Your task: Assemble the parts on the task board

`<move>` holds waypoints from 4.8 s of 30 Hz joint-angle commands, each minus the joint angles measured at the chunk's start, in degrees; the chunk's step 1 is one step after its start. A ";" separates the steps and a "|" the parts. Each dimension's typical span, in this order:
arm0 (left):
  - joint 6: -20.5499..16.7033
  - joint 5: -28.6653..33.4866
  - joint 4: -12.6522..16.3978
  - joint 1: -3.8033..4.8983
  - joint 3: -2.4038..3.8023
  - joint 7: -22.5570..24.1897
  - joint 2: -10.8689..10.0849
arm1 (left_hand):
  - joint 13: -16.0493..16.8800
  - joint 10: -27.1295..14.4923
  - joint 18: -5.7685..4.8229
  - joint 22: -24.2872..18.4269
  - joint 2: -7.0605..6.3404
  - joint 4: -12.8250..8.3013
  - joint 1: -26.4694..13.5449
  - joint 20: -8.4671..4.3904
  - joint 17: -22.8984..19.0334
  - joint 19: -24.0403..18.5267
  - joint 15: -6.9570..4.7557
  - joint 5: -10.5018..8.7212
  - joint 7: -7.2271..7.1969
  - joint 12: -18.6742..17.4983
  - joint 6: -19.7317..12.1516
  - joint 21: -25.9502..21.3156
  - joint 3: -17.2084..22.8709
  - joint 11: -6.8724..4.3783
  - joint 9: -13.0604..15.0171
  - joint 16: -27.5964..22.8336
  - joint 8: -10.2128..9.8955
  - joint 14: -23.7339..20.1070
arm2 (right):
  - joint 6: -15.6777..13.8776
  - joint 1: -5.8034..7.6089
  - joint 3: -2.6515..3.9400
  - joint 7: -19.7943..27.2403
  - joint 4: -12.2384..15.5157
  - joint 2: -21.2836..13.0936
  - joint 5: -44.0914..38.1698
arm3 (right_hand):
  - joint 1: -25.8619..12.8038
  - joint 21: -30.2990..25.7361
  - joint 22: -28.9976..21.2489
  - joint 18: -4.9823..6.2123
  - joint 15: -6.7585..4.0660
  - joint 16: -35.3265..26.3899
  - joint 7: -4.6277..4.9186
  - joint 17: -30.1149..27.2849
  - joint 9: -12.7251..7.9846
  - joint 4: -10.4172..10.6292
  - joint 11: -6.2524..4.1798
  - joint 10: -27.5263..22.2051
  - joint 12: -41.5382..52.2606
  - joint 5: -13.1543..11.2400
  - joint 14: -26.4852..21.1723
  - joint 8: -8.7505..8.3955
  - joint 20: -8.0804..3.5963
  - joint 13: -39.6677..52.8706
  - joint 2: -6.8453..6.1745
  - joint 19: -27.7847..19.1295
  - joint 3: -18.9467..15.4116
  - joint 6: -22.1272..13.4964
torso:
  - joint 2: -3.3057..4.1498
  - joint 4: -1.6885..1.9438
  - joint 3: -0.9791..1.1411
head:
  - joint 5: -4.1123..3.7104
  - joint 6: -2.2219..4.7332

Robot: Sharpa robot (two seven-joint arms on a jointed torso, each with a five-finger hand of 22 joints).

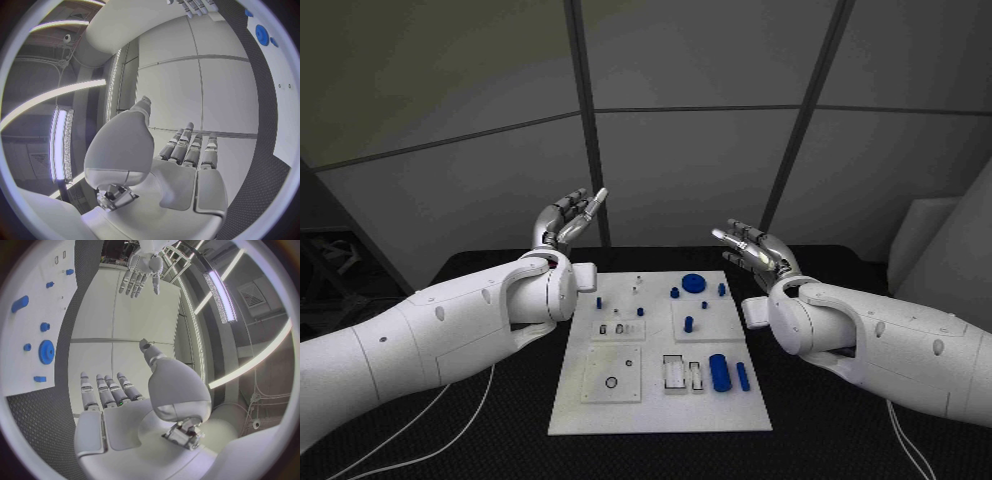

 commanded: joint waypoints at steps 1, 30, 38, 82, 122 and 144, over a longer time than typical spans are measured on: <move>4.35 2.12 -0.64 0.25 0.13 1.68 0.29 | 0.14 1.18 -0.64 0.16 -0.22 0.83 2.58 0.91 0.15 0.30 0.35 0.50 2.01 0.55 1.01 0.46 0.18 0.25 0.16 0.45 0.28 0.81 | 9.62 0.32 0.19 -5.32 -1.06 0.35 -5.42 | 3.20 0.61 0.22 0.90 0.78 0.44 4.22 0.18 0.23 -0.68 0.79 1.51 0.40 0.39 1.47 0.43 0.80 0.18 -0.10 0.35 1.14 1.46 | 0.00 -0.02 0.00 | -0.01 0.00; 7.48 0.27 6.52 0.33 0.13 4.93 -6.75 | 0.71 16.93 -2.56 5.01 4.06 -3.47 4.90 2.38 1.95 20.43 4.72 0.64 6.97 7.16 19.33 11.10 0.25 5.12 2.32 4.29 3.42 27.79 | 11.72 6.90 0.44 -12.18 -8.94 2.52 -47.03 | 16.03 19.88 7.99 3.27 -1.59 9.04 3.55 3.54 2.42 -8.35 -0.33 45.90 5.77 -0.07 47.32 5.99 -2.75 2.24 -3.32 35.10 5.42 39.23 | 3.91 0.37 -0.01 | -0.22 -0.61; 7.01 0.61 11.61 0.32 0.18 5.81 -9.02 | 0.62 18.98 -2.14 5.45 4.87 -5.86 5.30 2.27 2.05 24.61 4.24 0.81 6.49 7.04 24.38 13.20 -0.17 4.60 2.68 3.98 3.94 33.16 | 16.32 9.42 0.45 -18.75 -8.15 3.51 -64.93 | 15.53 32.51 15.16 3.20 -5.72 14.17 1.69 6.15 2.52 -9.03 -2.88 51.25 4.08 -0.11 59.22 5.28 -7.24 2.11 -4.53 40.71 5.51 43.71 | 6.96 0.78 -0.06 | -0.75 0.65; 8.36 0.64 19.01 0.36 0.49 4.57 -12.20 | 0.57 19.19 -2.09 5.31 5.02 -6.83 5.23 2.28 1.94 25.05 4.24 0.67 6.54 6.65 24.84 13.43 -0.48 4.61 2.59 3.26 3.72 32.92 | 25.01 10.82 0.44 -28.10 -9.88 9.52 -86.13 | 13.05 72.44 58.21 -1.68 -8.01 64.70 1.02 48.53 2.31 -4.94 -3.84 50.27 2.35 -0.28 70.98 2.15 -8.98 2.18 -8.06 60.88 10.54 43.67 | 11.98 2.21 -0.73 | -2.09 1.35; 8.80 0.16 19.43 0.52 0.83 3.51 -12.99 | 0.55 18.97 -2.19 5.17 5.06 -7.30 5.03 2.30 1.82 25.09 4.37 0.71 6.69 6.25 24.19 13.45 -0.74 4.75 2.39 2.60 3.33 31.59 | 15.92 10.88 0.46 -24.29 -9.14 9.37 -85.54 | 15.49 76.61 64.52 -2.63 -9.55 69.18 -0.34 52.12 3.15 -3.68 -5.88 59.09 3.51 -0.12 70.43 2.97 -10.27 2.91 -5.47 62.82 15.72 47.03 | 13.00 2.46 -0.89 | -2.04 1.60; 9.13 0.16 19.02 0.75 0.85 3.20 -12.41 | 0.55 18.88 -2.24 5.10 5.17 -7.57 5.03 2.29 1.76 25.08 4.41 0.75 6.72 6.07 24.20 13.44 -0.78 4.80 2.35 2.31 3.21 30.83 | 10.27 11.88 0.48 -21.69 -20.03 19.42 -84.89 | 15.11 76.75 64.56 -2.64 -9.50 69.49 -0.34 52.25 3.28 -3.55 -5.72 58.54 2.56 -0.11 70.40 2.80 -10.33 2.65 -5.90 62.68 15.77 47.42 | 13.36 2.64 -0.99 | -1.97 2.12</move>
